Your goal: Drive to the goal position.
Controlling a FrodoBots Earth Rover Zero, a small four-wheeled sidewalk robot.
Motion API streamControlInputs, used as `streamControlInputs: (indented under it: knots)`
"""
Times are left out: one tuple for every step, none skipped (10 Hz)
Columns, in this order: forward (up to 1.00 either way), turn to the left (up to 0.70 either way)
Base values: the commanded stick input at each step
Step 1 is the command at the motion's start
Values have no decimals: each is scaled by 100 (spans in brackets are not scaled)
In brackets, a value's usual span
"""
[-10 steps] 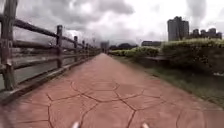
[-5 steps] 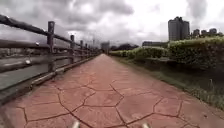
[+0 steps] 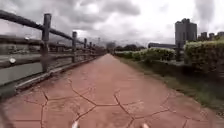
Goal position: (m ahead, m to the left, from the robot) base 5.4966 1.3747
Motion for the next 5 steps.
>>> streamControlInputs:
  knots:
    - [100, 27]
    - [100, 23]
    - [100, 6]
    - [100, 0]
    - [100, 0]
